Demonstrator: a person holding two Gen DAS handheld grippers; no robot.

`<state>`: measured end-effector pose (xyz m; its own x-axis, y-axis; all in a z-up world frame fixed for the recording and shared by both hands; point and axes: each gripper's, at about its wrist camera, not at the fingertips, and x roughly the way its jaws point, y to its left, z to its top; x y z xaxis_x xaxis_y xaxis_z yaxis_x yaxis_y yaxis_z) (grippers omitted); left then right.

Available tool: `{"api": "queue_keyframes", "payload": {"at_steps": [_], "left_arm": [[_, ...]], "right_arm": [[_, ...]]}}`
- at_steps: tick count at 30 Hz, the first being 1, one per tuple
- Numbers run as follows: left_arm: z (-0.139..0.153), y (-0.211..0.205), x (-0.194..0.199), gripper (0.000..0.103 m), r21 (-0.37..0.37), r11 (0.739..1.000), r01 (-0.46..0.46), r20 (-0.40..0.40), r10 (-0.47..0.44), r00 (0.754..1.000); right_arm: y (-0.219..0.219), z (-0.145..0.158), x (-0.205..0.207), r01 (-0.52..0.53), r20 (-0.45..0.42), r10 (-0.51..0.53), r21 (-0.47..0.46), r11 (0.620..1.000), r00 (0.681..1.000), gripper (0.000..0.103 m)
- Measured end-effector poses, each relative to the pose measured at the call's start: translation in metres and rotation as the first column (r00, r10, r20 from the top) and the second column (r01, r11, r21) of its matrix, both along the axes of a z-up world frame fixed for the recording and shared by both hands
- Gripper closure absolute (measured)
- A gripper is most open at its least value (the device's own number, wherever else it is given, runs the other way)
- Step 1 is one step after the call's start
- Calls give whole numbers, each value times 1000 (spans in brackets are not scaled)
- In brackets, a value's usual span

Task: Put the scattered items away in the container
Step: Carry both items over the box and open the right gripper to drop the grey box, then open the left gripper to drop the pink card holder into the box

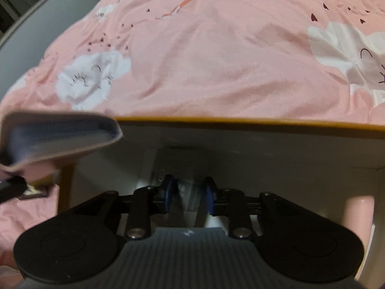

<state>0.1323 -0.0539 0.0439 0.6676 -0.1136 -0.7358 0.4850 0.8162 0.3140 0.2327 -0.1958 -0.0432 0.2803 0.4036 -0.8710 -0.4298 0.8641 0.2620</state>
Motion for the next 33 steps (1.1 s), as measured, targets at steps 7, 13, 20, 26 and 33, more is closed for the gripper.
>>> {"api": "queue_keyframes", "payload": {"at_steps": [7,13,20,26,33], "left_arm": [[2,-2,1,76,-25,1000,4,-12,-5,1000],[2,-8,4,76,-56,998,11,-26,-12,1000],[-11,-24,1,76,31,998,62,15,-63,998],[-47,-49,-12,76,241,955,174,86,-200,976],[-97,-64,-20,76,438,859,264,88,-333,939]], "right_arm": [[-13,1,-10,-68,45,72,-80,994,996,89],[-2,-20,-14,-126,26,128,-68,990,991,100],[-6,-3,-27,-126,100,132,-64,990,986,98],[-32,25,-46,-66,184,76,-62,996,980,96],[-49,28,-56,5,188,3,-40,999,982,95]]}}
